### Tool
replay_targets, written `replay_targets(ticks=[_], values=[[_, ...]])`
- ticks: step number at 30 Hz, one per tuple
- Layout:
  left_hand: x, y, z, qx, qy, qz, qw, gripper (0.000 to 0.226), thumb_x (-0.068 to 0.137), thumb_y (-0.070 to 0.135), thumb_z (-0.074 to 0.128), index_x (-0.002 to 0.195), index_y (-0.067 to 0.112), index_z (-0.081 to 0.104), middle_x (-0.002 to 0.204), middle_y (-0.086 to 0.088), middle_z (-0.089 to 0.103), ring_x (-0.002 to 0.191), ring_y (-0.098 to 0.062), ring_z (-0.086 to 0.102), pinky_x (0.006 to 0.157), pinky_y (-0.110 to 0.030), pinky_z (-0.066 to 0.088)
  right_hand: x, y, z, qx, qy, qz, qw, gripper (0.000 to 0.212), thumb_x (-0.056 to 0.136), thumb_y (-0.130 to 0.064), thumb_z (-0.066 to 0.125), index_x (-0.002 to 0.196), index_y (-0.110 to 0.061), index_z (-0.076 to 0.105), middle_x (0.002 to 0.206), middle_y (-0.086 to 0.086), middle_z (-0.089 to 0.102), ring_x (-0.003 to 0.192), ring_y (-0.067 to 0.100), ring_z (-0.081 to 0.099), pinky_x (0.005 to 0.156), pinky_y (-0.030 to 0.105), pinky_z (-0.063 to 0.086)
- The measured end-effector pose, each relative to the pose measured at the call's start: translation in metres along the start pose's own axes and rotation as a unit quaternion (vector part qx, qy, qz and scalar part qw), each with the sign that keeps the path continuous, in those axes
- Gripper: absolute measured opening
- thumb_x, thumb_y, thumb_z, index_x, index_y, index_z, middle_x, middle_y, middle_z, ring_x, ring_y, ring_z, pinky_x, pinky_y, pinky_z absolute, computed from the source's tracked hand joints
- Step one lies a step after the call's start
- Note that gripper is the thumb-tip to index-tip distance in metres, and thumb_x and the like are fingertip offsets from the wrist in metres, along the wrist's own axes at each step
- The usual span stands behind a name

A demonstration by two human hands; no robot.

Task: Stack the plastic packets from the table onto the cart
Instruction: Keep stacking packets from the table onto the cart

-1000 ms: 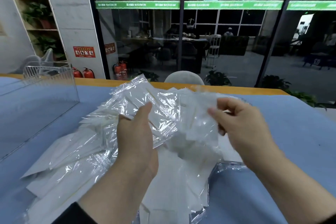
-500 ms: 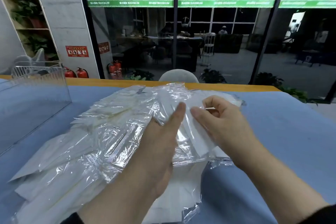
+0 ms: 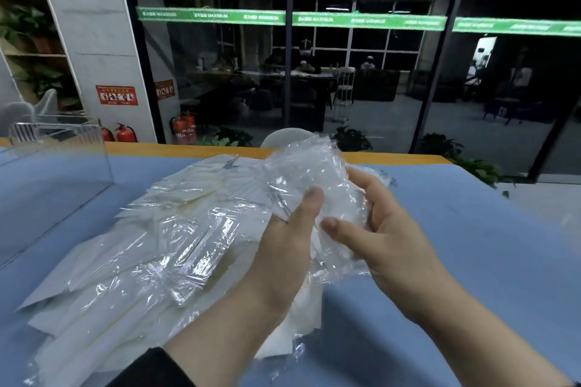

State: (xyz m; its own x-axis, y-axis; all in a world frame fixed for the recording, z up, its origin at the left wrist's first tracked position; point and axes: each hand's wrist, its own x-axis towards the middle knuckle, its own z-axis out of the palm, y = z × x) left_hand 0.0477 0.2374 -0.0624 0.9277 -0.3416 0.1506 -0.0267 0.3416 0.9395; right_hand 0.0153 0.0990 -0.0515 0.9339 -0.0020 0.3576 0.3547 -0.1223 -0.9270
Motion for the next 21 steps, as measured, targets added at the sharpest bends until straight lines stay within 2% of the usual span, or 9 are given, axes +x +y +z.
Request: replay_targets(ticks=[2,4,7,9,11,13,15,18,21], values=[[-0.004,-0.004,0.012,0.034,-0.038,0.022,0.998,0.062,0.097,0.063,0.053,0.145,0.024,0.052,0.132,0.000,0.068,0.126,-0.023,0.062,0.113,-0.051,0.040,-0.017,-0.013,-0.023,-0.043,0.031,-0.030,0.998,0.056,0.085,-0.016,0.074,0.131,-0.040,0.054,0.115,-0.010,0.072,0.098,0.015,0.072,0.077,0.025,0.055],[-0.009,0.000,0.025,0.027,0.000,0.053,0.998,0.073,0.081,0.081,0.054,0.140,0.038,0.050,0.127,0.009,0.070,0.119,-0.014,0.065,0.111,-0.048,0.042,-0.037,-0.027,-0.055,-0.129,0.039,-0.057,0.989,0.056,0.085,-0.012,0.075,0.124,-0.047,0.055,0.110,-0.028,0.067,0.094,0.000,0.068,0.077,0.014,0.052],[-0.020,0.004,0.053,0.050,0.052,0.069,0.995,0.058,0.081,0.088,0.042,0.116,0.047,0.062,0.108,0.011,0.075,0.104,-0.009,0.070,0.098,-0.041,0.053,-0.063,-0.039,-0.100,-0.412,-0.002,-0.066,0.909,0.064,0.086,-0.028,0.077,0.122,-0.069,0.044,0.115,-0.049,0.049,0.102,-0.019,0.054,0.080,0.003,0.041],[-0.033,-0.002,0.078,0.108,0.027,0.040,0.993,0.073,0.074,0.091,0.032,0.110,0.039,0.069,0.098,0.020,0.074,0.094,0.006,0.067,0.089,-0.023,0.049,-0.077,-0.033,-0.121,-0.507,-0.047,-0.060,0.859,0.066,0.088,-0.031,0.076,0.126,-0.069,0.036,0.121,-0.048,0.046,0.107,-0.021,0.049,0.085,0.003,0.037],[-0.044,-0.020,0.100,0.167,0.031,0.013,0.985,0.080,0.071,0.086,0.034,0.097,0.020,0.072,0.078,0.016,0.069,0.075,0.005,0.061,0.073,-0.016,0.044,-0.090,-0.017,-0.129,-0.533,-0.072,-0.050,0.842,0.063,0.089,-0.031,0.074,0.129,-0.060,0.036,0.118,-0.046,0.045,0.103,-0.022,0.047,0.083,0.005,0.037],[-0.048,-0.041,0.113,0.198,0.051,-0.004,0.979,0.060,0.084,0.074,0.050,0.072,0.016,0.059,0.058,0.011,0.053,0.060,-0.006,0.048,0.060,-0.025,0.039,-0.103,0.001,-0.133,-0.523,-0.069,-0.028,0.849,0.055,0.089,-0.035,0.073,0.133,-0.052,0.043,0.113,-0.040,0.048,0.100,-0.015,0.049,0.082,0.012,0.038],[-0.045,-0.059,0.113,0.214,0.079,-0.014,0.974,0.045,0.093,0.052,0.063,0.064,0.020,0.048,0.051,0.015,0.045,0.058,-0.010,0.041,0.055,-0.027,0.031,-0.115,0.015,-0.138,-0.521,-0.040,-0.017,0.853,0.049,0.088,-0.044,0.071,0.132,-0.046,0.049,0.112,-0.032,0.051,0.100,-0.009,0.049,0.084,0.019,0.040],[-0.036,-0.071,0.104,0.232,0.119,0.017,0.965,0.012,0.097,0.032,0.062,0.086,0.027,0.066,0.077,0.020,0.065,0.075,-0.005,0.056,0.066,-0.026,0.040,-0.126,0.025,-0.144,-0.491,0.023,-0.009,0.871,0.048,0.087,-0.050,0.071,0.131,-0.042,0.053,0.119,-0.027,0.051,0.107,-0.006,0.049,0.091,0.019,0.043],[-0.039,-0.073,0.106,0.203,0.101,0.026,0.974,0.019,0.101,0.036,0.056,0.095,0.025,0.070,0.093,0.012,0.071,0.089,-0.005,0.061,0.076,-0.024,0.043,-0.132,0.030,-0.140,-0.430,0.033,0.008,0.902,0.057,0.086,-0.048,0.072,0.135,-0.048,0.043,0.127,-0.030,0.045,0.116,-0.012,0.045,0.095,0.011,0.039]])
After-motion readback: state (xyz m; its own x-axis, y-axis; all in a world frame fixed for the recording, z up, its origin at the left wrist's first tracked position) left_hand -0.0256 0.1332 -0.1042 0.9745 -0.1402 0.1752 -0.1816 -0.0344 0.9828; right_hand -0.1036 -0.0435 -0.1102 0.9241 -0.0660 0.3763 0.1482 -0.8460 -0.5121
